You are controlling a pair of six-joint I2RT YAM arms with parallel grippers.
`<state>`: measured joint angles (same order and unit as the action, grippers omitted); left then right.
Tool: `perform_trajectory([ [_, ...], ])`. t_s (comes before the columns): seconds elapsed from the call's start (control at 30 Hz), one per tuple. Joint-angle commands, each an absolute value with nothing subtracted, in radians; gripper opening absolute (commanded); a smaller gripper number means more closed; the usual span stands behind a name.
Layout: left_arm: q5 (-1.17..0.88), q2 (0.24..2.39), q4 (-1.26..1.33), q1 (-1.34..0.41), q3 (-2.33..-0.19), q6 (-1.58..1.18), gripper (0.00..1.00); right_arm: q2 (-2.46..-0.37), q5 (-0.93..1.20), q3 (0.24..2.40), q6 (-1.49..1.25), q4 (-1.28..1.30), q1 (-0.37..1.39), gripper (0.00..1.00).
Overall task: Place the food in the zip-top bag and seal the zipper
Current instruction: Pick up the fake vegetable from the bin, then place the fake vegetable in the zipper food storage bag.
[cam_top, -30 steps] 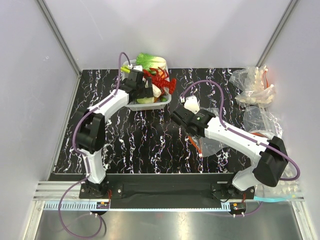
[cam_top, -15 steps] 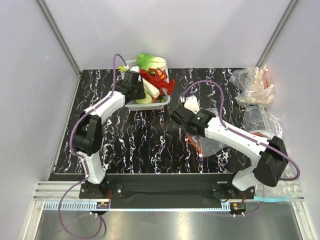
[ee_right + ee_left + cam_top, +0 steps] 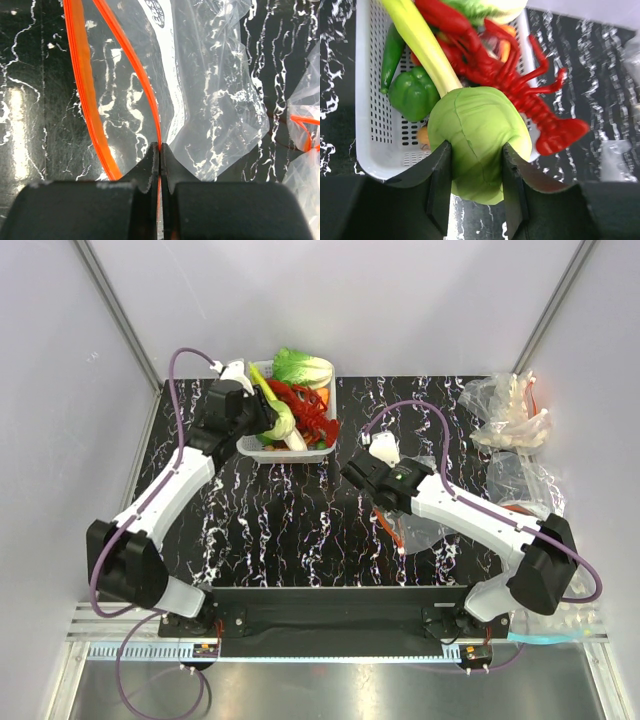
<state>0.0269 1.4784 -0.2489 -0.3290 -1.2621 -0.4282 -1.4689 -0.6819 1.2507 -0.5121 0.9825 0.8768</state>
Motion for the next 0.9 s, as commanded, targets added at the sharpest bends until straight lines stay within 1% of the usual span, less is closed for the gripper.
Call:
perform_trajectory([
  [0.0, 0.005, 1.402, -0.17, -0.328, -1.239, -0.451, 0.25, -1.439, -0.655, 1.269, -0.511, 0.95, 0.868, 0.0],
  [0.1, 0.005, 1.35, -0.196, -0.33, -1.217, -0.459, 0.26, -1.433, -0.635, 1.27, -0.505, 0.934, 0.868, 0.0],
  [0.2, -0.098, 1.26, -0.129, -0.33, -1.112, -0.514, 0.26, -1.417, -0.598, 1.273, -0.494, 0.904, 0.867, 0.0],
  [0.27, -0.174, 1.212, -0.011, -0.333, -1.033, -0.567, 0.26, -1.416, -0.578, 1.282, -0.492, 0.893, 0.864, 0.0],
  [0.3, -0.242, 1.168, 0.033, -0.34, -0.959, -0.628, 0.26, -1.419, -0.574, 1.288, -0.489, 0.888, 0.862, 0.0],
  [0.37, -0.273, 1.129, 0.138, -0.362, -0.89, -0.679, 0.26, -1.425, -0.557, 1.304, -0.488, 0.885, 0.862, 0.0],
  [0.4, -0.272, 1.096, 0.159, -0.397, -0.841, -0.713, 0.26, -1.431, -0.554, 1.308, -0.488, 0.884, 0.862, 0.0],
  [0.5, -0.249, 1.054, 0.239, -0.489, -0.786, -0.758, 0.25, -1.433, -0.535, 1.318, -0.491, 0.877, 0.862, 0.0],
  [0.63, -0.197, 1.04, 0.339, -0.621, -0.73, -0.801, 0.25, -1.42, -0.503, 1.318, -0.492, 0.861, 0.862, 0.0],
  [0.67, -0.172, 1.043, 0.365, -0.667, -0.718, -0.816, 0.25, -1.417, -0.497, 1.316, -0.495, 0.858, 0.862, 0.0],
  [0.77, -0.153, 1.072, 0.475, -0.724, -0.681, -0.845, 0.25, -1.408, -0.477, 1.315, -0.5, 0.853, 0.862, 0.0],
  [0.87, -0.182, 1.153, 0.509, -0.748, -0.702, -0.862, 0.25, -1.391, -0.451, 1.309, -0.508, 0.845, 0.862, 0.0],
])
